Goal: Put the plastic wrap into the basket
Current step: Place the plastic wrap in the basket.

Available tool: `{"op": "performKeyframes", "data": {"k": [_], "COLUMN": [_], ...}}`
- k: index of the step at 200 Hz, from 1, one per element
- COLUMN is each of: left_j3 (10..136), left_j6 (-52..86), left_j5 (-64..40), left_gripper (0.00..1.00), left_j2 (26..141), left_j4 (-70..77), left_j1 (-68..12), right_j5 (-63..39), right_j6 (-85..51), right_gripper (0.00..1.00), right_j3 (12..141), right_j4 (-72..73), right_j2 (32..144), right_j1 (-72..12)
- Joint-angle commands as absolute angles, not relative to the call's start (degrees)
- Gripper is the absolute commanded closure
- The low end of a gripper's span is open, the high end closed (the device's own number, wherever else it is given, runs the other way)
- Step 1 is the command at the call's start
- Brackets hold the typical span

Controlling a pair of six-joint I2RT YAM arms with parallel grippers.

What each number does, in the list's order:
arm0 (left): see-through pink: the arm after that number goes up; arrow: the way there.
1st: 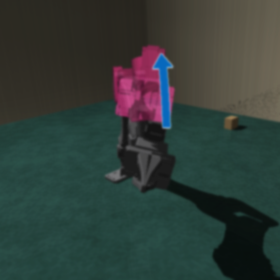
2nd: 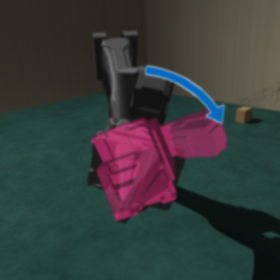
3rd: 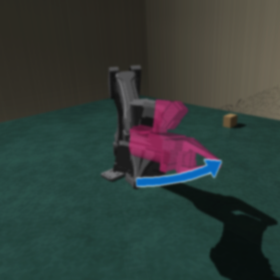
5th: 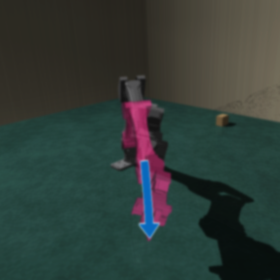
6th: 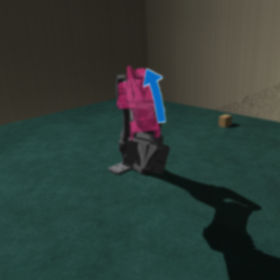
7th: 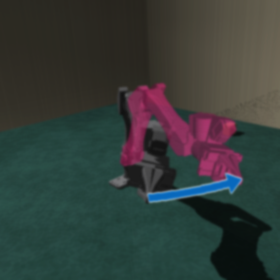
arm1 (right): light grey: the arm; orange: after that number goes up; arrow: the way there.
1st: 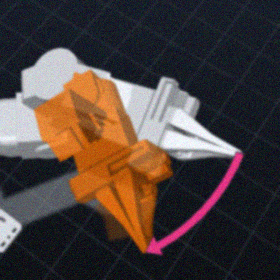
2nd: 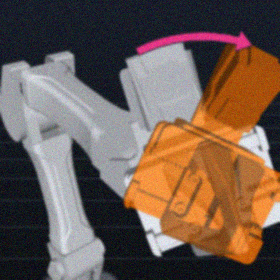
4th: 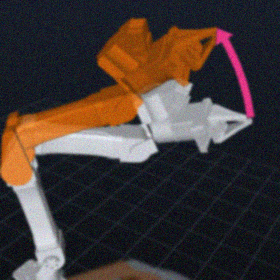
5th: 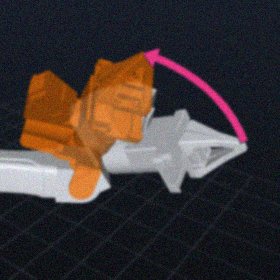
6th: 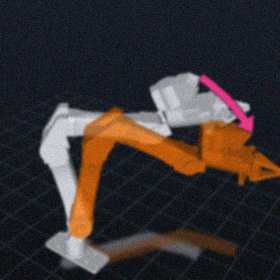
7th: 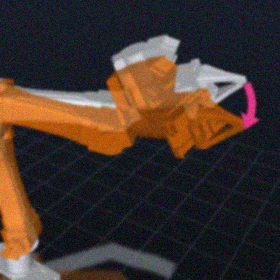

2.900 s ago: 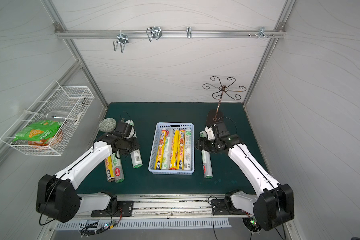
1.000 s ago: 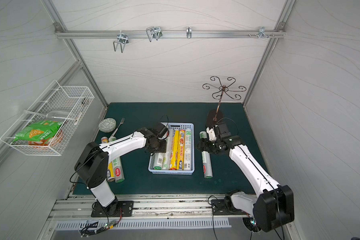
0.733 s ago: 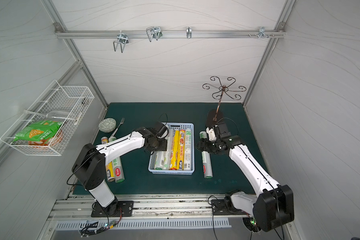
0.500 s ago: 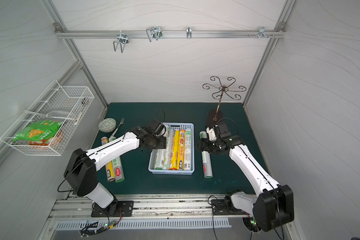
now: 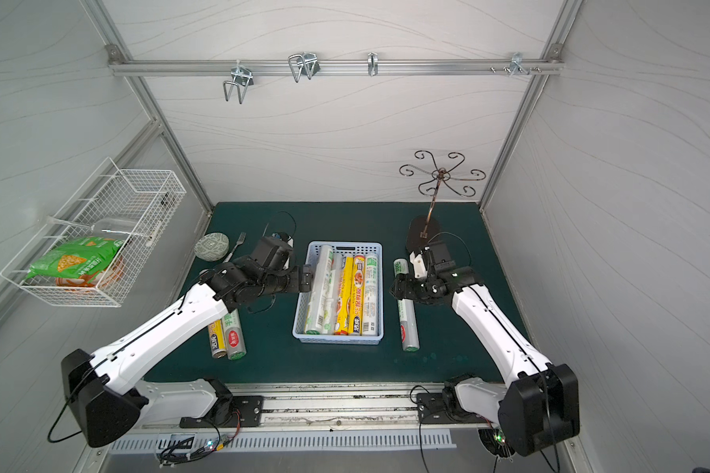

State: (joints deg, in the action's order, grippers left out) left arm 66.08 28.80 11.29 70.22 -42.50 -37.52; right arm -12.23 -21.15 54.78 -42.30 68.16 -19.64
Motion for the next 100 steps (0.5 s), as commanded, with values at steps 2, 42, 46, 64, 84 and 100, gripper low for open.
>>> {"op": "performKeyframes", "data": {"k": [2, 42, 46, 64, 84, 100], "left_j3": [65.09, 63.17, 62.92, 61.98, 61.44, 61.31], "left_j6": [27.03, 27.07, 27.15, 27.48, 28.01, 28.45], "left_j5": [15.10, 15.72, 15.81, 15.68, 15.72, 15.43], "left_gripper": [0.01, 0.01, 0.01, 0.01, 0.01, 0.01], "left_j2": [66.48, 61.57, 61.26, 59.76, 58.68, 58.03], "left_j4": [-43.83, -45.67, -45.82, -46.24, -46.82, -47.65], "left_j1": [-37.35, -37.18, -37.10, -37.09, -37.08, -37.09], "right_j5": [-10.90, -8.77, -8.52, -7.76, -7.42, -6.39], "right_j6": [-21.33, -21.30, -21.18, -21.31, -21.54, -21.28], "right_gripper": [0.18, 0.18, 0.18, 0.18, 0.18, 0.18], "right_j3": [53.87, 52.43, 52.39, 51.99, 51.79, 51.59], "right_j4": [-43.39, -42.54, -42.54, -42.06, -41.62, -41.19], "right_j2": [70.14, 74.70, 75.20, 77.12, 79.10, 80.25], "right_j1": [-19.32, -19.30, -19.32, -19.26, -19.41, -19.51]}}
